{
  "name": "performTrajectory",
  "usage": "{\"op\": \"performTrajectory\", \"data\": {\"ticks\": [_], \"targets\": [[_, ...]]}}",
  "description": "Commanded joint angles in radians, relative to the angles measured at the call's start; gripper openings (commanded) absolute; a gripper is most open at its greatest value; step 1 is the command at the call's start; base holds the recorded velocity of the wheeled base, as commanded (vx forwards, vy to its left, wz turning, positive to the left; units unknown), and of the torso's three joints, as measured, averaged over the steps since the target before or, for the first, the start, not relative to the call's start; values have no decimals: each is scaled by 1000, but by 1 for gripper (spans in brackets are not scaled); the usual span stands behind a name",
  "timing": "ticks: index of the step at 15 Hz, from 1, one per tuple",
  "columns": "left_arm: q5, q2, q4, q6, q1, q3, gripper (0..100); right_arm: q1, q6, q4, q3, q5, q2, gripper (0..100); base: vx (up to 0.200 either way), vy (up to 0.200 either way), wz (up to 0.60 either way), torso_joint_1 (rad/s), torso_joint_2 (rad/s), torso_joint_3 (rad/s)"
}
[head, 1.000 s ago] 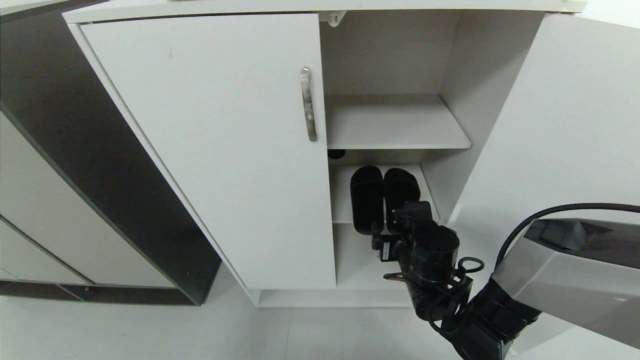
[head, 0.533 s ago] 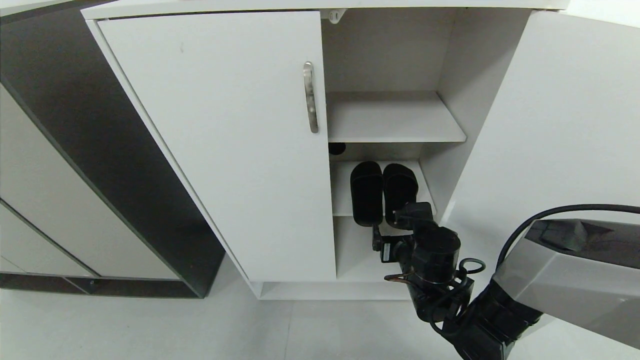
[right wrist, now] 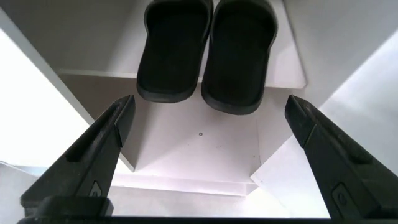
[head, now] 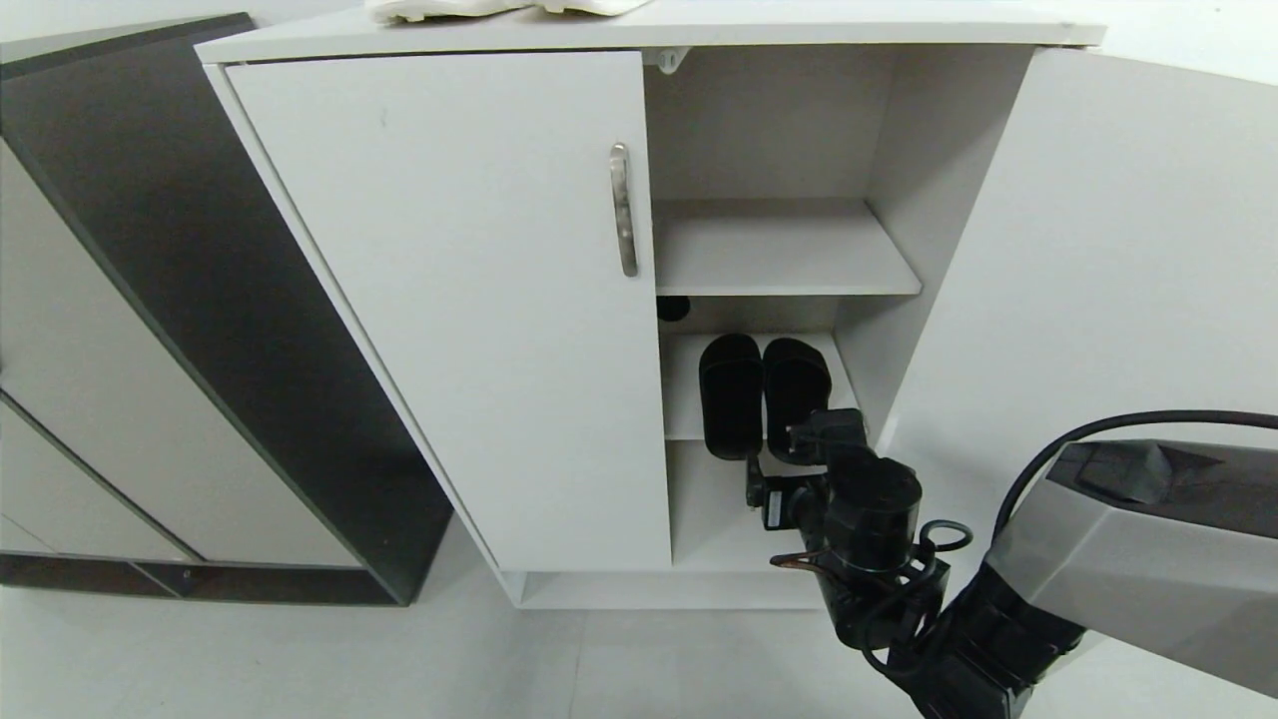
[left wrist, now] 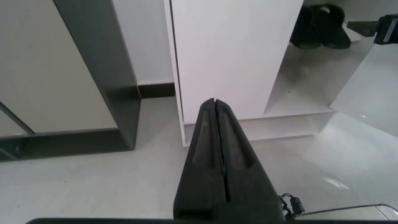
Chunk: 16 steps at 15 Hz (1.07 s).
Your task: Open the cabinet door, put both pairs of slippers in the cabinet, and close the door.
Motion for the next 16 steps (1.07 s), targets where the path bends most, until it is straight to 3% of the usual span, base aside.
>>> {"op": "performTrajectory", "data": {"ticks": [1,12,16], "targets": [[-1,2,1,0,0,0,0,0,0,-1,0,3,5,100,0,0,0,7,-2,188],[1,2,-1,-2,0,0,0,-9,0,-1,3,1,19,100,0,0,0,4,4,203],[1,2,-1,0,0,0,0,2,-84,-105,110,93,8,100,0,0,0,6,4,111]]}}
